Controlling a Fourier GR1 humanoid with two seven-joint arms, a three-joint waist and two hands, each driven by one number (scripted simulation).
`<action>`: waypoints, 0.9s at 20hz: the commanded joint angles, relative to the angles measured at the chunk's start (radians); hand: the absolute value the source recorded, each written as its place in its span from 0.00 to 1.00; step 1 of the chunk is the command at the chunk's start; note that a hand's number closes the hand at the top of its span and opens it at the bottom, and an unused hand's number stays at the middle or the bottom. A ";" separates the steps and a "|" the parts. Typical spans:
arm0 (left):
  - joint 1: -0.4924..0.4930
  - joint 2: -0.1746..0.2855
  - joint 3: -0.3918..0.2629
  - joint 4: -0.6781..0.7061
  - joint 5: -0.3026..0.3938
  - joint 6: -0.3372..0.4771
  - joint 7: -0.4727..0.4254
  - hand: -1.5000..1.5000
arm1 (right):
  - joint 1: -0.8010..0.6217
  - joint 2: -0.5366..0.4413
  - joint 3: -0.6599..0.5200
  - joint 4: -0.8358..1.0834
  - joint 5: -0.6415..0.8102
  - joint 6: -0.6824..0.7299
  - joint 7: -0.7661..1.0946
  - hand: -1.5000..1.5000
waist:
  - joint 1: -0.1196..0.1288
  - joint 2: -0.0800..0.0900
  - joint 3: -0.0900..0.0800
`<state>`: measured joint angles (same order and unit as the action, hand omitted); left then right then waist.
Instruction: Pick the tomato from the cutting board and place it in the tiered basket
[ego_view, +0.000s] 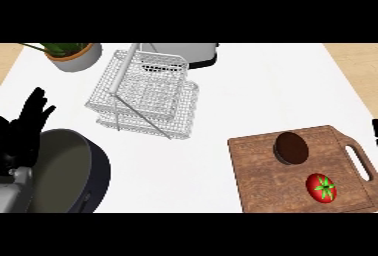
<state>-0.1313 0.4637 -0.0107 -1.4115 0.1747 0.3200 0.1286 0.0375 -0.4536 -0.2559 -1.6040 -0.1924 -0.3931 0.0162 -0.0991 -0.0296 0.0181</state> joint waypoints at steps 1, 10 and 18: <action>0.125 -0.130 -0.087 0.033 0.015 -0.007 -0.023 0.50 | 0.066 0.045 -0.214 -0.024 -0.078 -0.141 -0.039 0.00 | -0.021 0.011 -0.019; 0.157 -0.147 -0.102 0.003 -0.009 -0.026 -0.051 0.50 | 0.398 0.008 -0.147 -0.231 -0.074 0.086 0.001 0.00 | 0.018 0.025 -0.025; 0.141 -0.159 -0.112 -0.023 -0.022 -0.030 -0.047 0.50 | 0.624 -0.211 -0.067 -0.391 0.101 0.205 0.225 0.00 | 0.055 0.041 -0.031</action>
<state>-0.0936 0.4112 -0.0236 -1.4914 0.1293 0.3142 0.0373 0.5682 -0.5752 -0.3513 -1.9190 -0.1692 -0.2296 0.1439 -0.0621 -0.0164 0.0153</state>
